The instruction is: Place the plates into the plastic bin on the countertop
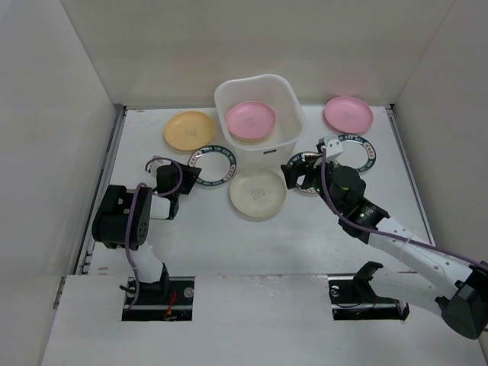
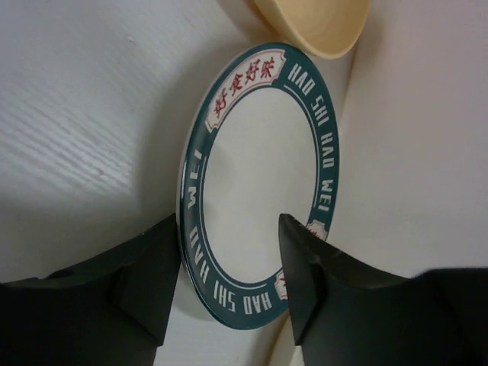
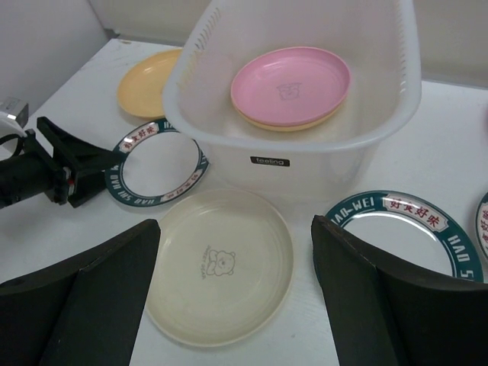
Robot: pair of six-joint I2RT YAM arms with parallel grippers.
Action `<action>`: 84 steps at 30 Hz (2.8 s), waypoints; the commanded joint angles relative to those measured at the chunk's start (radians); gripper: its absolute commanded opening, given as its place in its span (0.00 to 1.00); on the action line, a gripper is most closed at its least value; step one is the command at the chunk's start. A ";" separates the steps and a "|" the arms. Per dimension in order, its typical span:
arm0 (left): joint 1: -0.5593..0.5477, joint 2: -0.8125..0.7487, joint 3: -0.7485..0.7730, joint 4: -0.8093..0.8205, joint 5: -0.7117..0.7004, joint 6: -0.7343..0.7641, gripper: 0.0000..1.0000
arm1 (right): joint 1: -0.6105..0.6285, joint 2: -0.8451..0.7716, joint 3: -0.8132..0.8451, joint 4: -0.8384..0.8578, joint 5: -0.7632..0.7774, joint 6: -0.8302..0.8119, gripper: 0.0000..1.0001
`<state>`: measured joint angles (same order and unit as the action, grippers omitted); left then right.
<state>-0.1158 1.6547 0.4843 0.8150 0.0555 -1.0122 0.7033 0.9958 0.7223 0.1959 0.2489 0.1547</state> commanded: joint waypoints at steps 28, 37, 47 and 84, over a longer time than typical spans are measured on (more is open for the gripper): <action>0.052 -0.762 0.256 -0.642 0.013 0.109 0.02 | -0.074 -0.151 -0.063 0.004 0.168 0.080 0.86; -0.144 -0.334 0.664 -0.551 -0.003 0.170 0.02 | -0.115 -0.247 -0.099 -0.035 0.226 0.154 0.86; -0.238 0.111 1.131 -0.640 0.000 0.267 0.03 | -0.238 -0.283 -0.187 -0.139 0.273 0.397 0.85; -0.316 0.627 1.709 -1.033 -0.063 0.607 0.73 | -0.679 -0.161 -0.316 -0.130 0.125 0.707 0.84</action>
<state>-0.4210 2.3501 2.1498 -0.2020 0.0414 -0.4656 0.0494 0.8196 0.4145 0.0151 0.4126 0.8318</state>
